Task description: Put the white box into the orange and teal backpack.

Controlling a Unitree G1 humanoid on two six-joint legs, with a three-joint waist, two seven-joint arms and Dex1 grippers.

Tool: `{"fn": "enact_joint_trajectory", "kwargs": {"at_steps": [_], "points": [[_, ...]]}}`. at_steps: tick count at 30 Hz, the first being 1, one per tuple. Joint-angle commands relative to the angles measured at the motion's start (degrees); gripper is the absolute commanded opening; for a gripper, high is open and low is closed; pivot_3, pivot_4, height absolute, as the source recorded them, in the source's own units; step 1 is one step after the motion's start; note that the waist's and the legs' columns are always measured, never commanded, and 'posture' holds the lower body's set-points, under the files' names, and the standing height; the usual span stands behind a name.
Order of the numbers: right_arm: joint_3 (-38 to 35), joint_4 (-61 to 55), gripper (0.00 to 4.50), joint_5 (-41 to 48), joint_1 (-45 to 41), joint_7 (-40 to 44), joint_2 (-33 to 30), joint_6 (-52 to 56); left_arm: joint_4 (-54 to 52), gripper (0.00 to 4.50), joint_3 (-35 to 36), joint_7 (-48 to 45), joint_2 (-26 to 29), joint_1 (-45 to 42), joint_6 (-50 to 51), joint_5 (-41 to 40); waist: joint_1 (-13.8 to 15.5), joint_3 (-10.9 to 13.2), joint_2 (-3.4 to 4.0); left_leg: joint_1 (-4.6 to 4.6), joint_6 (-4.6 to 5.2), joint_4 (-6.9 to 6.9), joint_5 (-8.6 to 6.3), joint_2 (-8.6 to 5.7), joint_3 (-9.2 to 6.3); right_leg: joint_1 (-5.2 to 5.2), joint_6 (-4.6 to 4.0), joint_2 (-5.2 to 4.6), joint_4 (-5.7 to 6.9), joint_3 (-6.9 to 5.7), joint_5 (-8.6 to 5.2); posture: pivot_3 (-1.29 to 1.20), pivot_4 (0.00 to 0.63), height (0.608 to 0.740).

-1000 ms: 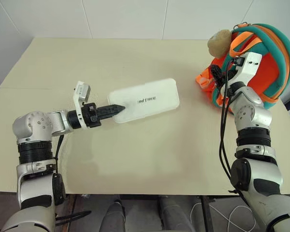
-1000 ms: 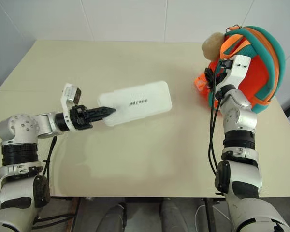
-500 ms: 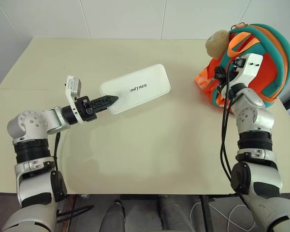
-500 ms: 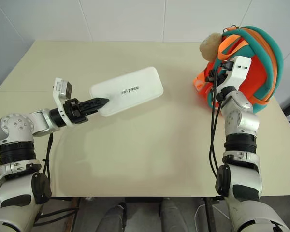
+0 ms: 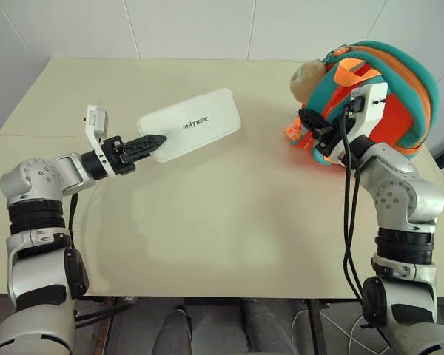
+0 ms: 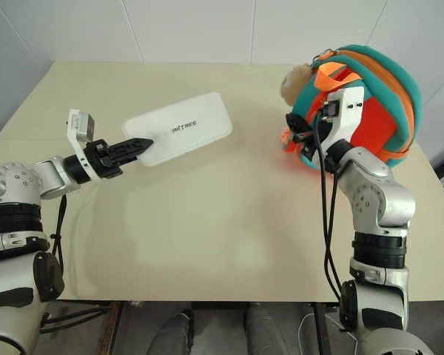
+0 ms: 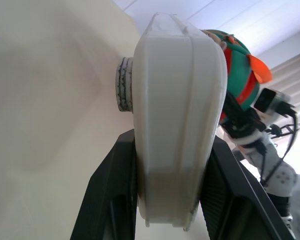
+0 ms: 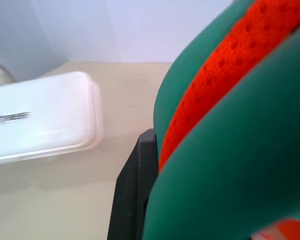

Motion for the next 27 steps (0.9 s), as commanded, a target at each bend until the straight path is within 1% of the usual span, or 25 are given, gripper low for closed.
{"fn": "enact_joint_trajectory", "kwargs": {"at_steps": [1,4,6,10,12,18,27], "points": [[-2.62,-9.49,0.0,7.85,-0.73,-1.43,-1.52,6.32,2.04,1.26,-0.34,-3.05,1.82,-3.17,-3.09,1.18,0.04,0.0,0.0,-0.02,0.0,-0.01,0.0,0.0,0.0,-0.04,-0.01,0.0,0.0,-0.01,-0.01,0.0,0.15,0.74],[-4.17,-14.21,0.0,14.52,-0.66,-3.08,-3.0,12.35,5.69,1.26,-1.17,-4.85,2.72,-4.85,-5.39,2.97,0.19,0.0,0.0,-0.08,0.0,-0.01,0.0,0.0,-0.01,-0.08,-0.03,-0.01,-0.01,-0.02,-0.02,0.0,0.15,0.74],[-4.49,-17.59,0.0,19.19,0.06,-2.92,-5.06,15.85,8.31,1.26,-1.76,-6.01,3.14,-6.09,-7.03,4.17,0.23,0.0,0.0,-0.14,0.0,-0.01,0.0,0.0,-0.01,-0.15,-0.05,-0.01,-0.01,-0.02,-0.03,0.0,0.15,0.74],[-4.82,-23.22,0.0,29.36,3.3,-1.38,-9.47,19.26,13.63,1.26,-2.85,-8.17,3.5,-8.63,-10.3,6.59,0.33,0.0,0.0,-0.51,0.01,-0.02,0.0,0.01,-0.04,-0.54,-0.08,-0.01,0.02,-0.06,-0.05,0.0,0.15,0.74],[-4.97,-25.33,0.0,34.08,5.05,-1.96,-11.41,19.74,16.09,1.26,-3.28,-9.28,3.72,-9.89,-11.85,7.81,0.37,0.0,0.0,-0.78,0.03,0.01,0.02,0.01,-0.07,-0.74,-0.08,-0.01,0.04,-0.12,-0.05,0.0,0.15,0.74],[-4.76,-27.67,0.0,46.18,7.97,-2.85,-18.42,17.86,22.09,1.26,-4.44,-12.65,4.01,-13.48,-15.74,11.34,0.38,0.0,-0.01,-0.83,0.06,0.04,0.03,0.0,-0.09,-0.75,-0.08,-0.02,0.03,-0.15,-0.06,0.0,0.15,0.74],[-3.9,-29.53,0.0,56.37,11.34,0.56,-29.16,15.21,26.31,1.26,-5.25,-17.27,3.77,-16.67,-19.7,14.98,0.44,0.0,-0.01,-0.83,0.12,0.07,0.07,0.0,-0.11,-0.74,-0.07,-0.01,0.06,-0.17,-0.06,0.0,0.15,0.74]]}}
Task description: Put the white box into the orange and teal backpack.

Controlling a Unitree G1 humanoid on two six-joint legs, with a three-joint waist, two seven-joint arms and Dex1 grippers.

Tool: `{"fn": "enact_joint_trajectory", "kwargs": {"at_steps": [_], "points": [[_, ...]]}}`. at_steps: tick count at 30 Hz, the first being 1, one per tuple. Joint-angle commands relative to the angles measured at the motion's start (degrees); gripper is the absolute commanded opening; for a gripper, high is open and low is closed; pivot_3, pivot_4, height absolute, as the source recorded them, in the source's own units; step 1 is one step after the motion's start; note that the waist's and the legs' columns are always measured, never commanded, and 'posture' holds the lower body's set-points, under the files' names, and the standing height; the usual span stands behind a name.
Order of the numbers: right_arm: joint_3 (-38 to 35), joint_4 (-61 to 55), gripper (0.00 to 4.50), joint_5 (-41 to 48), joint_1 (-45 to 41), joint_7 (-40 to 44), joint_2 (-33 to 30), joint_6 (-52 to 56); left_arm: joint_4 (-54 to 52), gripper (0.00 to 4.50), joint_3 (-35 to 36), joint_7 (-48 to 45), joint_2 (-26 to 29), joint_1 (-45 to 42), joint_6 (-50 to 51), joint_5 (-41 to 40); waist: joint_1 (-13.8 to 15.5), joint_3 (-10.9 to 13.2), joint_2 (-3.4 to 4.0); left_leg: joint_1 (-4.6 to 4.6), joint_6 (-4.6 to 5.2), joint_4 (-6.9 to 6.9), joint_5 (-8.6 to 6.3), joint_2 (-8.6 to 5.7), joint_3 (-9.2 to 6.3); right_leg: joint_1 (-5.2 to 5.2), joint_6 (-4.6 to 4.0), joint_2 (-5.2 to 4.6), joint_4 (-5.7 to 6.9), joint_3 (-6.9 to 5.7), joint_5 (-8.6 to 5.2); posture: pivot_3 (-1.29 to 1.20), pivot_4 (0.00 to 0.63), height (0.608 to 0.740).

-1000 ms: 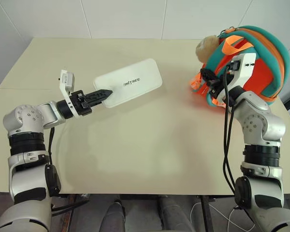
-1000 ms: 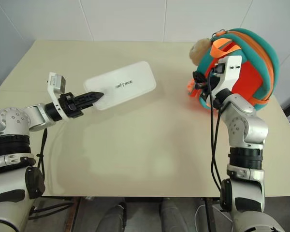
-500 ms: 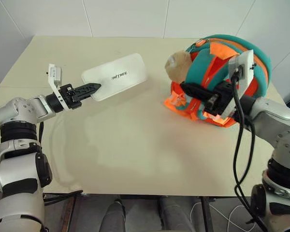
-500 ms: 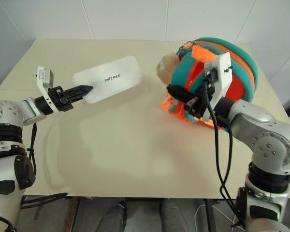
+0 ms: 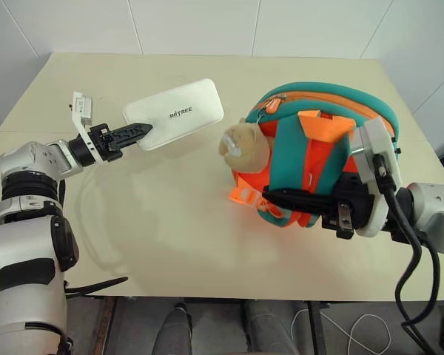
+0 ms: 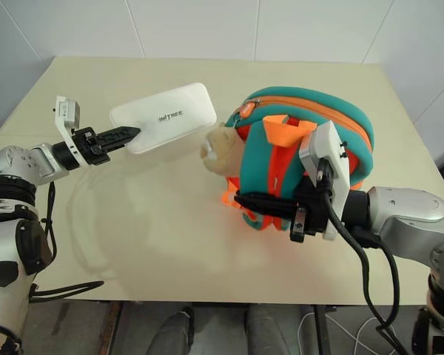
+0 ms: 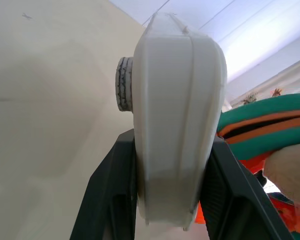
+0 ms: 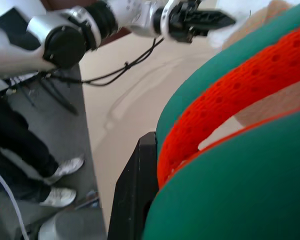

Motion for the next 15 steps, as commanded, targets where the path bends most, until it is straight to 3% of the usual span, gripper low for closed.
{"fn": "enact_joint_trajectory", "kwargs": {"at_steps": [1,6,11,15], "points": [[-0.5,-2.49,0.0,4.67,0.69,3.08,-3.44,-2.58,0.33,1.26,0.58,-2.97,0.98,-2.71,-1.74,0.6,0.01,0.0,0.0,0.0,0.0,0.0,0.0,0.0,0.0,0.0,0.0,0.0,0.0,0.0,0.0,0.0,0.15,0.74],[-2.23,-0.7,0.0,2.48,4.0,8.62,-7.48,-3.55,-1.25,1.26,-0.39,-7.88,1.39,-2.37,-4.58,1.72,0.11,0.0,0.0,0.0,0.01,0.02,0.01,0.0,-0.01,0.02,0.0,0.0,0.0,-0.02,0.0,0.0,0.15,0.74],[-2.89,1.69,0.0,-5.31,8.37,12.78,-8.07,-6.08,-7.92,1.26,1.51,-14.61,2.61,-0.73,-7.68,-0.82,0.3,0.0,-0.01,0.0,0.02,0.09,0.01,0.0,-0.01,0.02,0.0,0.01,0.06,-0.03,0.0,0.0,0.15,0.74],[-2.81,2.52,0.0,-7.74,10.7,14.51,-7.76,-7.52,-16.33,1.26,0.83,-18.14,4.52,0.96,-4.53,-2.19,0.27,0.0,-0.01,0.03,0.03,0.1,0.03,0.01,-0.02,0.01,0.0,0.03,0.13,-0.02,0.0,0.0,0.15,0.74]]}}
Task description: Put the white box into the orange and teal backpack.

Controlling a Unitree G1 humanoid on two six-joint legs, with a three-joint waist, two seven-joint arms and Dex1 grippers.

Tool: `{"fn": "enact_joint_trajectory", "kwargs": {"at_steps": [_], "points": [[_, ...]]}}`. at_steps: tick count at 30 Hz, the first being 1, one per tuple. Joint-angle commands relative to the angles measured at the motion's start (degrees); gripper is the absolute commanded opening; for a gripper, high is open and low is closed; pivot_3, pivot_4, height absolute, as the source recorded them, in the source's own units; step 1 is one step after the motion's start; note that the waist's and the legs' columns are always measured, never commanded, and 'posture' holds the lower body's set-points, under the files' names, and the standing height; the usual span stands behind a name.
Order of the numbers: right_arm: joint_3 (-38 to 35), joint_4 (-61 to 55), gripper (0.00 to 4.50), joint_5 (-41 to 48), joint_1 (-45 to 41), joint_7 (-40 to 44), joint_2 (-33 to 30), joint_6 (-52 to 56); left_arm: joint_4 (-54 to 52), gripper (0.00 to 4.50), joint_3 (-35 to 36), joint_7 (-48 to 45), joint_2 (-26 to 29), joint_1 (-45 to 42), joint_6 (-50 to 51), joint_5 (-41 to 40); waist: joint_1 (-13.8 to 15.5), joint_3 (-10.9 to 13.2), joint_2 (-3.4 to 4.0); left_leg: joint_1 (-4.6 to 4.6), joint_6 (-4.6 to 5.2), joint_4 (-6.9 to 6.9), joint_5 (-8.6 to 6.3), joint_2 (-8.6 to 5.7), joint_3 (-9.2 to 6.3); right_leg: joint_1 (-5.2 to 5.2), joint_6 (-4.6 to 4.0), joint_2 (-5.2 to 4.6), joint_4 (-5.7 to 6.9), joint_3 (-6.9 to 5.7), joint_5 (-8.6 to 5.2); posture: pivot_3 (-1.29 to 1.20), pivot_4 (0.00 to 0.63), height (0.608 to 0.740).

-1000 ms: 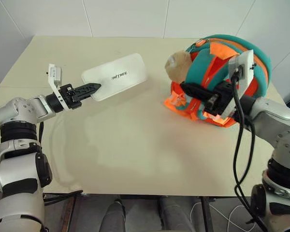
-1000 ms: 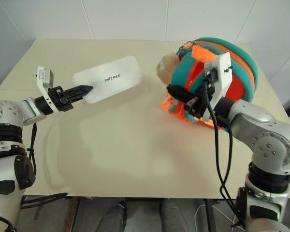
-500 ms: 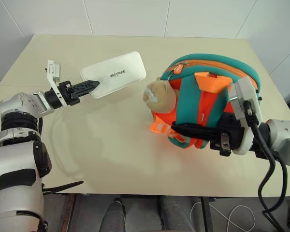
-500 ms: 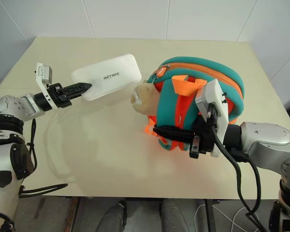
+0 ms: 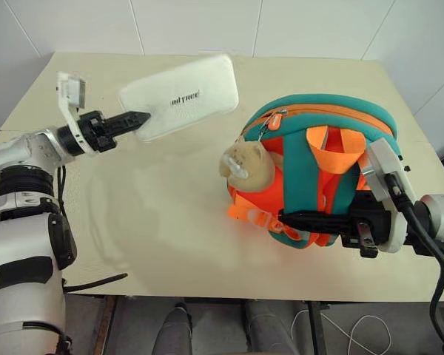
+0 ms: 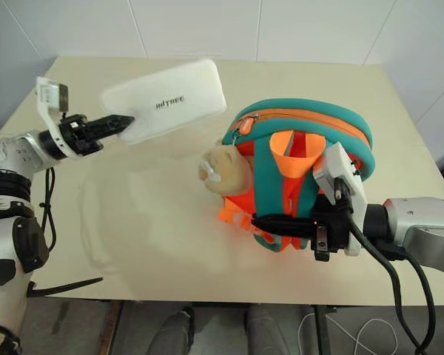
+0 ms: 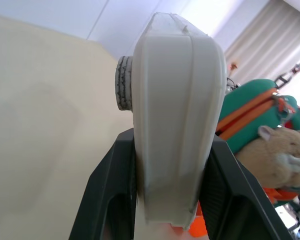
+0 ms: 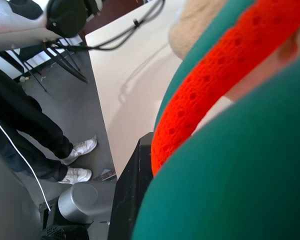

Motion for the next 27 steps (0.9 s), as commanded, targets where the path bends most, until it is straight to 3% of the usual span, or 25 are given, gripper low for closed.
{"fn": "enact_joint_trajectory", "kwargs": {"at_steps": [1,9,18,27], "points": [[-1.53,0.4,0.0,-2.06,0.79,1.98,-0.38,-2.25,-9.7,1.26,0.59,-3.99,2.78,1.12,2.63,-3.17,0.04,0.0,0.0,0.0,0.01,0.01,0.0,0.0,-0.01,0.01,0.0,0.0,0.0,0.0,0.0,0.0,0.15,0.74],[1.08,2.56,0.0,-6.26,-0.1,2.77,0.53,-3.89,-22.99,1.26,-1.84,-6.66,4.77,4.54,6.79,-5.47,0.87,0.0,0.0,0.03,0.01,0.28,0.01,0.0,-0.02,0.09,0.0,0.01,0.15,0.0,0.0,0.0,0.15,0.74],[2.32,3.32,0.0,-8.46,-0.46,3.26,0.89,-4.69,-27.32,1.26,-4.25,-7.69,6.4,5.42,6.92,-6.87,0.97,0.0,0.0,0.03,0.01,0.43,0.01,0.0,-0.02,0.16,0.02,0.01,0.16,-0.01,0.02,0.0,0.15,0.74],[4.16,4.4,0.0,-12.06,-1.4,4.99,1.43,-4.83,-28.35,1.26,-13.11,-10.04,6.8,3.52,0.48,-3.37,1.03,0.0,0.0,0.03,0.02,0.52,0.01,-0.01,-0.02,0.2,0.02,0.01,0.18,-0.03,0.02,0.0,0.15,0.74]]}}
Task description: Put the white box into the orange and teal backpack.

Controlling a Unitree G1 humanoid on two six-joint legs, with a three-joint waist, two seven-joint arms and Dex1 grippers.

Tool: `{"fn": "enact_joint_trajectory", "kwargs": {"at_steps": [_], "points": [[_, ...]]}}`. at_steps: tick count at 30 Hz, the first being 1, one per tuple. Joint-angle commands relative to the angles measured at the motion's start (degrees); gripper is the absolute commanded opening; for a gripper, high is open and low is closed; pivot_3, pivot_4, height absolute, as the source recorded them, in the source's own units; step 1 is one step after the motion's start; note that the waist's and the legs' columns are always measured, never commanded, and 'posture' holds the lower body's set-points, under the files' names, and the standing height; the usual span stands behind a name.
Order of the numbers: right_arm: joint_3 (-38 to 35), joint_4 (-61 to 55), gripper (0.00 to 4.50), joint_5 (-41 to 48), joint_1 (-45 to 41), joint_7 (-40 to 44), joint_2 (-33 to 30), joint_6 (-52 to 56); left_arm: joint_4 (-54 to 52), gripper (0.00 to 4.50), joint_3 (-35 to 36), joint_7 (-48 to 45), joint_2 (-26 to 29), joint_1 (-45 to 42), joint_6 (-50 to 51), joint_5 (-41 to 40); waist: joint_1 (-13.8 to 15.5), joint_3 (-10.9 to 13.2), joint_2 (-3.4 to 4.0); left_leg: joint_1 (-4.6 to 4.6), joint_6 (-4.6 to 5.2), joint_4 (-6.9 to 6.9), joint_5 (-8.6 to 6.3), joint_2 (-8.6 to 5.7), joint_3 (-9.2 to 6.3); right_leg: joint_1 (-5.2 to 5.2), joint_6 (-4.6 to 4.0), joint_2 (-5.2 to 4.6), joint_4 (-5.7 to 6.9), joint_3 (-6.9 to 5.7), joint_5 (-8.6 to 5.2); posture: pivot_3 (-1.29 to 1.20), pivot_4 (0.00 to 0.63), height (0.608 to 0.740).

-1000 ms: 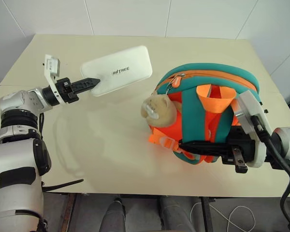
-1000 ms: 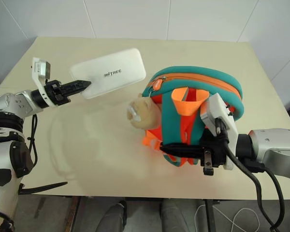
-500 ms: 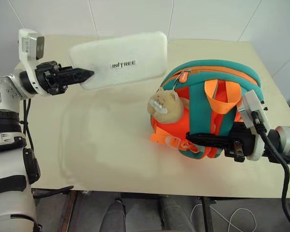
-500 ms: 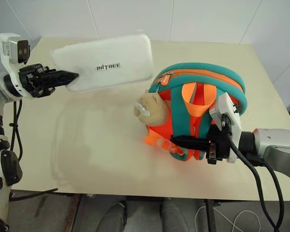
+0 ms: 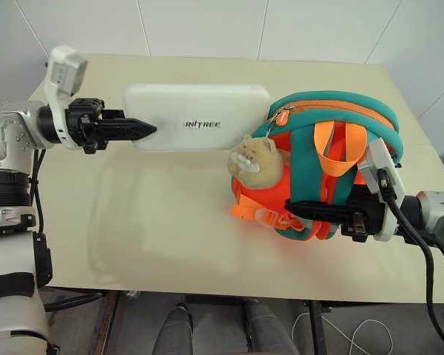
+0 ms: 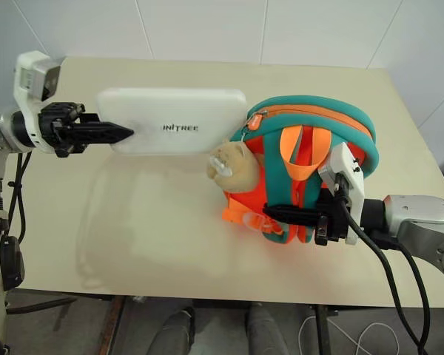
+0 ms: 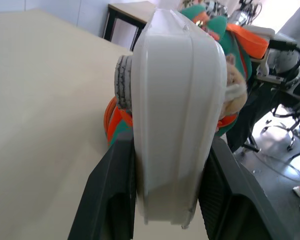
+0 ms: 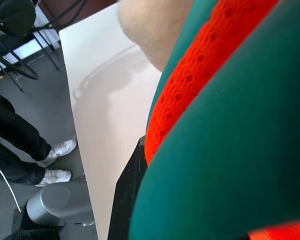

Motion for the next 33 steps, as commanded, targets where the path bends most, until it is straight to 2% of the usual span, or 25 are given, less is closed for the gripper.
{"fn": "enact_joint_trajectory", "kwargs": {"at_steps": [1,5,10,16,19,28,33], "points": [[0.39,0.11,0.0,-0.99,-1.08,1.29,0.55,-1.03,-1.92,1.26,-3.51,-6.27,0.85,-2.7,-4.43,1.4,0.01,0.0,0.0,0.0,0.0,0.01,0.0,0.0,0.0,0.0,0.01,0.0,0.0,0.0,0.0,0.0,0.15,0.74],[1.36,0.6,0.0,-2.73,-1.64,2.09,1.02,-1.13,-1.14,1.26,-7.87,-5.9,-0.72,-5.58,-10.4,4.91,0.21,0.0,0.0,0.0,0.0,0.04,0.0,0.0,0.0,0.02,0.01,0.0,0.0,0.0,0.01,0.0,0.15,0.74],[2.09,0.47,0.0,-5.12,-1.62,2.94,1.11,-1.23,3.68,1.26,-10.95,-0.52,-4.41,-9.38,-18.48,11.42,0.59,0.0,0.0,-0.01,0.01,0.16,-0.01,-0.01,0.01,0.09,0.02,0.0,-0.01,-0.05,0.02,0.0,0.15,0.74],[2.92,0.77,0.0,-6.04,-2.09,3.36,1.78,-1.71,1.27,1.26,-12.36,2.09,-13.51,-10.76,-18.14,12.02,0.48,0.0,0.0,-0.01,0.04,0.28,-0.02,-0.01,0.02,0.14,0.06,0.0,0.04,-0.04,0.04,0.0,0.15,0.74],[3.0,0.97,0.0,-6.6,-2.17,3.73,1.98,-1.8,1.92,1.26,-12.93,3.48,-16.19,-10.91,-18.06,13.44,0.32,0.0,0.0,-0.05,0.04,0.33,-0.02,-0.01,0.03,0.14,0.1,0.0,0.03,-0.03,0.06,0.0,0.15,0.74],[4.12,1.48,0.0,-8.64,-3.08,4.5,3.23,-1.94,17.44,1.26,-13.97,14.36,-30.52,-15.01,-23.96,19.57,0.3,0.0,0.0,-0.04,0.09,0.44,-0.03,-0.04,0.04,0.19,0.18,0.02,0.03,-0.01,0.11,0.0,0.15,0.74],[4.39,1.4,0.0,-9.13,-3.6,4.41,3.85,-1.7,23.64,1.25,-14.37,16.52,-34.5,-17.05,-26.87,22.65,0.59,0.0,0.0,0.0,0.13,0.46,0.0,-0.07,0.03,0.25,0.22,0.02,0.03,-0.01,0.14,0.0,0.15,0.74]]}}
